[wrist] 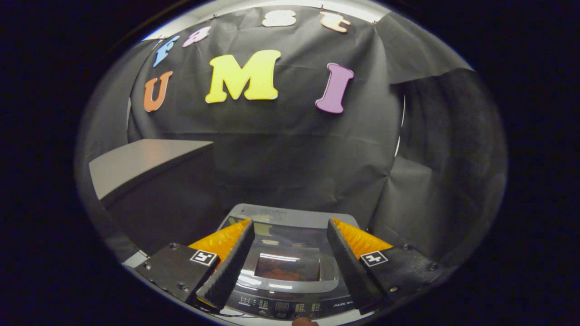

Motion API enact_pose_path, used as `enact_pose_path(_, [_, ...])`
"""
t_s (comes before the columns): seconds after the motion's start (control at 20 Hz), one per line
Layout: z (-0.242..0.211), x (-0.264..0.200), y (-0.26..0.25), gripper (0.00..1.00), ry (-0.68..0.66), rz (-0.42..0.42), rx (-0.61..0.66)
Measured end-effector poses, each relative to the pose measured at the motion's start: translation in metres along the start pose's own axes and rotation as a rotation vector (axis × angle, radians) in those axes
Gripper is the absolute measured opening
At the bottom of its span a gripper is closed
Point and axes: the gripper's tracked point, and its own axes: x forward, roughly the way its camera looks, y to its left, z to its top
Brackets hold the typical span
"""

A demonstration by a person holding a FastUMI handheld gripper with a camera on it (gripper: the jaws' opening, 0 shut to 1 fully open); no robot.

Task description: Put the clothes into the washing machine and then close the washing machine lid.

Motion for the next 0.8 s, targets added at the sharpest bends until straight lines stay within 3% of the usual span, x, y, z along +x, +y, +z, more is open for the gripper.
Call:
enact_pose_path(0.35, [0.069,-0.147,0.025,1.0,-0.158,0.0,0.032])
enact_pose_path(0.8, [0.027,-0.328,0.044,1.0,-0.17,-0.04,0.05])
